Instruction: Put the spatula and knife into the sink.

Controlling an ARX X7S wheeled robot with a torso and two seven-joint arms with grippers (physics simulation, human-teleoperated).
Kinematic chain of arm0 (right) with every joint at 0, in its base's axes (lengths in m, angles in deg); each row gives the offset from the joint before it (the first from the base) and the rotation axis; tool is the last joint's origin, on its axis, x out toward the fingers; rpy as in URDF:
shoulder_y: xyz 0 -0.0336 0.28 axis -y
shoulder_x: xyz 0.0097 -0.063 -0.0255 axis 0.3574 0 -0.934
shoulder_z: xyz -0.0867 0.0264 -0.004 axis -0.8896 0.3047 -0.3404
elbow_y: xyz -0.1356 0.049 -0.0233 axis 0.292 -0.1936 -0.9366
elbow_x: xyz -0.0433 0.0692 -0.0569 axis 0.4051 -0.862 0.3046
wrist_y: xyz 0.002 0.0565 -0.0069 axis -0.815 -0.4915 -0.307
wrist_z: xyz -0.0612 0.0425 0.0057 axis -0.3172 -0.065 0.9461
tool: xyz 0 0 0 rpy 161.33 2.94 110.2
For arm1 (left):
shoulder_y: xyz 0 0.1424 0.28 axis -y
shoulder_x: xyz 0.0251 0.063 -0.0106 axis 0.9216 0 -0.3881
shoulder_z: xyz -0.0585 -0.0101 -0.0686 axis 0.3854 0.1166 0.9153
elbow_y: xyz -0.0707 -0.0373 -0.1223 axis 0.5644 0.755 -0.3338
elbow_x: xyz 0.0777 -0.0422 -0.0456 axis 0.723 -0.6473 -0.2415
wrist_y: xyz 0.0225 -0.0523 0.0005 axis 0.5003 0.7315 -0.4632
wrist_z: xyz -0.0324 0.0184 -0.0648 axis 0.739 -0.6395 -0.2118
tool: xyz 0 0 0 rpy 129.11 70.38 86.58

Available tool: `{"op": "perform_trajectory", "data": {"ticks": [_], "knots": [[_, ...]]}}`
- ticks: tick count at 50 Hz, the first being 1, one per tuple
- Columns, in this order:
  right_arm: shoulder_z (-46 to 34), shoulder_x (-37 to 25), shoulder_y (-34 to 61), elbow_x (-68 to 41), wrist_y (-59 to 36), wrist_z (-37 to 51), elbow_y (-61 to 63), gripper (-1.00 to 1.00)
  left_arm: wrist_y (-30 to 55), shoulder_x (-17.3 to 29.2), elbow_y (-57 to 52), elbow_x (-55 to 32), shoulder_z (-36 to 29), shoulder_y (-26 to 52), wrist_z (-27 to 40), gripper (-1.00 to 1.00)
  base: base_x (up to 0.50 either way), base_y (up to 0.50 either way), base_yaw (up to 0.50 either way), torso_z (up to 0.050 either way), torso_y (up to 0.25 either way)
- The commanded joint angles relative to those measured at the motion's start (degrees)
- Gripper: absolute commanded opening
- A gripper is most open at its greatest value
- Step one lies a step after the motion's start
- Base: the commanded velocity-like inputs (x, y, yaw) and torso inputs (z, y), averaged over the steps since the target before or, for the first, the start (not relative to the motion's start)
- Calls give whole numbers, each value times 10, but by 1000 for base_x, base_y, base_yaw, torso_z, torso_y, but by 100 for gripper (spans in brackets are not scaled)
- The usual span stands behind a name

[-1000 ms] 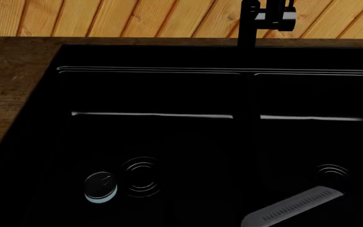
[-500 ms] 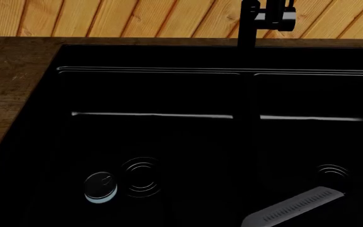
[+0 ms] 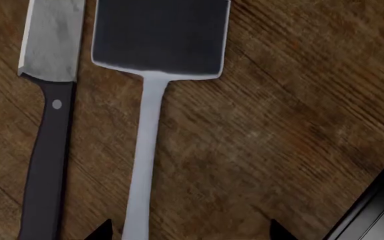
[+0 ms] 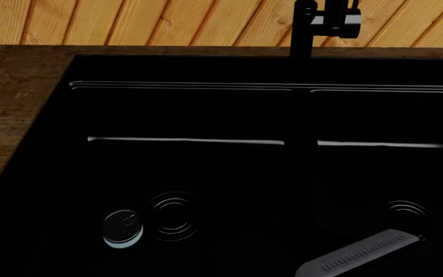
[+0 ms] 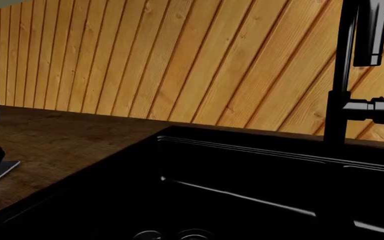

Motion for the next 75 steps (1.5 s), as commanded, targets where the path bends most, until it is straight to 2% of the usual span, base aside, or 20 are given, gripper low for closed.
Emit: {"op": "perform_trajectory", "data": {"ticks": [1, 21, 32, 33, 42, 54, 63, 75], "knots": [[4, 1, 4, -6, -10, 6, 5, 100, -4, 9, 23, 39, -33, -43, 6, 100, 0, 3, 3, 0, 0], [2, -2, -2, -5, -4, 10, 9, 100, -7, 19, 40, 56, -45, -52, 8, 100, 2, 2, 2, -2, 0], [7, -7, -1, -13, -4, 18, 15, 100, 23, 9, 62, 65, -59, -56, 12, 100, 2, 3, 3, -3, 0], [8, -7, -1, -14, -5, 19, 17, 100, 27, 7, 64, 63, -60, -57, 11, -100, 0, 3, 4, 0, 0], [10, -9, -6, -11, 3, 17, 15, 100, 84, -24, 87, 118, -70, -35, -8, -100, 0, 3, 3, -2, 0], [10, -11, -11, -10, 9, 18, 15, 100, 131, -80, 76, 243, -66, 19, -66, -100, 3, 4, 1, -2, 0], [10, -14, -17, -11, 13, 19, 19, 100, 155, -157, 63, 275, -11, 111, -128, -100, 2, 0, 0, 0, 0], [8, -15, -21, -6, 20, 16, 15, 100, 184, -202, 85, 281, 42, 196, -205, -100, 0, 0, 0, 0, 0]]}}
